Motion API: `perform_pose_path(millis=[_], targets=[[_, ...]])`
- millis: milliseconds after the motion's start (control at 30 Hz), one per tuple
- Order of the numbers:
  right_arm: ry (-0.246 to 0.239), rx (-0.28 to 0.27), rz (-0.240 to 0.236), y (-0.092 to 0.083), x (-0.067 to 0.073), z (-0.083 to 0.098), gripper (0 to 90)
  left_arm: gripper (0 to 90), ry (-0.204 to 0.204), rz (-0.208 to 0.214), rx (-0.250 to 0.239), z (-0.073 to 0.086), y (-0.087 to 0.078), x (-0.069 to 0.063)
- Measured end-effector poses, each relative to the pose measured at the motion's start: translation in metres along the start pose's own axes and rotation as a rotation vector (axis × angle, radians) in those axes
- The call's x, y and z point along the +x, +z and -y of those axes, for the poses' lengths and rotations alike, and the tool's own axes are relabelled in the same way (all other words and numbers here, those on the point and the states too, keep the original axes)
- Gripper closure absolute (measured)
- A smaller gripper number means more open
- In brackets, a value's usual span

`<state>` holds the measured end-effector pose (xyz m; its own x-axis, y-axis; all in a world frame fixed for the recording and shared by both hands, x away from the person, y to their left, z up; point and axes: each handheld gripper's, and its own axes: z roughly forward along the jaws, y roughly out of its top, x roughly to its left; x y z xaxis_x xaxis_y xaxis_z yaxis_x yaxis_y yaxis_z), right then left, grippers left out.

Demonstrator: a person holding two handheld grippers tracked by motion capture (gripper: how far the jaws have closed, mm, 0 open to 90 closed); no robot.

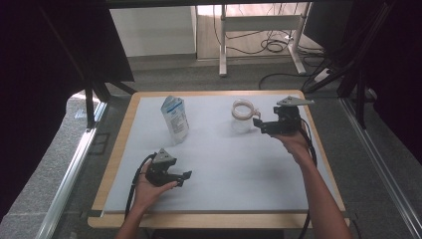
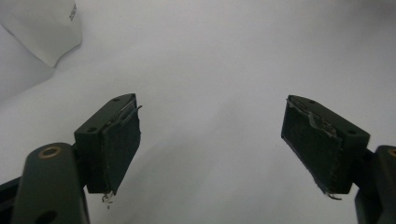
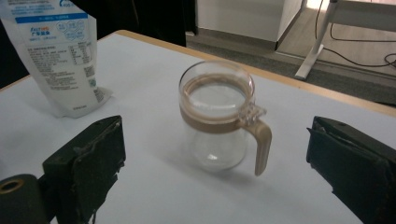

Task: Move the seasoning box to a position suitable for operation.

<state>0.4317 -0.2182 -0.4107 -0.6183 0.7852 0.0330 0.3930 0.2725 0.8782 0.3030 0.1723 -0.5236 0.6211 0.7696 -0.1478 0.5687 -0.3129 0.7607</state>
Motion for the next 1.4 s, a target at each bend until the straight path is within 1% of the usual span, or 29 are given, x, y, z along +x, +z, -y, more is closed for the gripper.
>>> perform_pose_path(millis=[67,100,133,200,233,267,300,333,367,467,567,600,633,733,833,867,900,933,967,1000,1033,1067,1133,1167,1267,1300,1367,1400], targets=[[0.0,-0.001,-0.006,0.003,0.0,-0.003,4.8,19.6,0.004,0.0,0.003,0.0,0.0,0.001],[-0.006,0.008,-0.01,0.009,0.0,-0.008,4.6,19.6,0.002,0.0,0.001,0.0,0.0,0.001],[-0.01,0.005,-0.012,0.013,0.0,-0.009,4.6,19.6,0.002,0.0,-0.001,0.0,0.0,0.001],[0.004,0.011,-0.029,0.02,-0.001,-0.008,4.6,19.6,0.001,0.001,-0.001,0.0,0.0,0.002],[0.004,0.022,-0.027,0.024,-0.001,-0.007,4.5,19.5,0.001,0.002,-0.001,0.0,0.0,0.002],[0.004,0.022,-0.027,0.024,-0.001,-0.007,4.5,19.5,0.001,0.002,-0.001,0.0,0.0,0.002],[-0.002,0.034,-0.021,0.028,-0.002,-0.006,4.3,19.6,0.001,0.002,-0.001,0.0,0.0,0.002],[0.005,0.043,-0.025,0.033,-0.002,-0.005,4.2,19.6,0.002,0.002,-0.002,0.0,-0.001,0.001],[0.012,0.04,-0.027,0.034,-0.002,-0.005,4.2,19.6,-0.001,0.0,-0.002,0.0,-0.001,0.001],[0.007,0.028,-0.029,0.032,-0.001,-0.007,4.3,19.5,0.0,-0.001,-0.009,0.0,-0.003,0.002],[-0.004,0.019,-0.01,0.023,-0.002,-0.012,4.3,19.5,-0.004,-0.003,-0.009,0.0,-0.003,0.003],[-0.004,0.019,-0.01,0.023,-0.002,-0.012,4.3,19.5,-0.004,-0.003,-0.009,0.0,-0.003,0.004],[-0.002,0.012,-0.009,0.019,-0.004,-0.015,4.3,19.5,-0.002,-0.001,-0.008,0.0,-0.002,0.003],[0.004,0.017,-0.012,0.022,-0.007,-0.017,4.3,19.5,0.004,0.003,-0.007,-0.001,-0.001,0.002],[0.0,0.027,-0.017,0.031,-0.008,-0.017,4.3,19.5,0.006,0.005,-0.005,-0.002,0.0,0.001],[0.004,0.032,-0.025,0.036,-0.008,-0.016,4.3,19.5,0.007,0.006,-0.005,-0.002,0.0,0.001],[0.004,0.032,-0.025,0.036,-0.008,-0.016,4.3,19.5,0.007,0.006,-0.005,-0.002,0.0,0.001],[0.006,0.036,-0.03,0.041,-0.009,-0.015,4.3,19.5,0.006,0.006,-0.005,-0.002,0.001,0.002],[-0.007,0.054,-0.025,0.052,-0.009,-0.012,4.2,19.5,0.0,0.005,-0.004,-0.002,0.001,0.002],[-0.012,0.062,-0.022,0.057,-0.01,-0.01,4.2,19.5,0.0,0.005,-0.004,-0.002,0.001,0.002],[-0.014,0.068,-0.021,0.061,-0.01,-0.009,4.2,19.5,0.004,0.005,-0.004,-0.002,0.001,0.003],[-0.014,0.068,-0.021,0.061,-0.01,-0.009,4.2,19.5,0.005,0.006,-0.003,-0.002,0.001,0.003],[-0.027,0.09,-0.015,0.07,-0.008,-0.006,4.2,19.5,0.002,0.006,-0.003,-0.001,0.002,0.004],[-0.033,0.091,-0.016,0.071,-0.008,-0.005,4.3,19.5,-0.005,0.006,-0.002,-0.001,0.002,0.005],[-0.038,0.084,-0.01,0.067,-0.01,-0.007,4.4,19.5,-0.004,0.008,-0.003,-0.001,0.002,0.006],[-0.028,0.085,-0.009,0.061,-0.013,-0.009,4.3,19.5,-0.002,0.009,0.002,-0.001,0.002,0.008],[-0.046,0.088,0.011,0.051,-0.015,-0.013,4.3,19.5,-0.004,0.012,-0.001,-0.001,0.003,0.008],[-0.046,0.088,0.011,0.051,-0.015,-0.013,4.3,19.5,-0.004,0.012,-0.001,-0.001,0.003,0.008]])
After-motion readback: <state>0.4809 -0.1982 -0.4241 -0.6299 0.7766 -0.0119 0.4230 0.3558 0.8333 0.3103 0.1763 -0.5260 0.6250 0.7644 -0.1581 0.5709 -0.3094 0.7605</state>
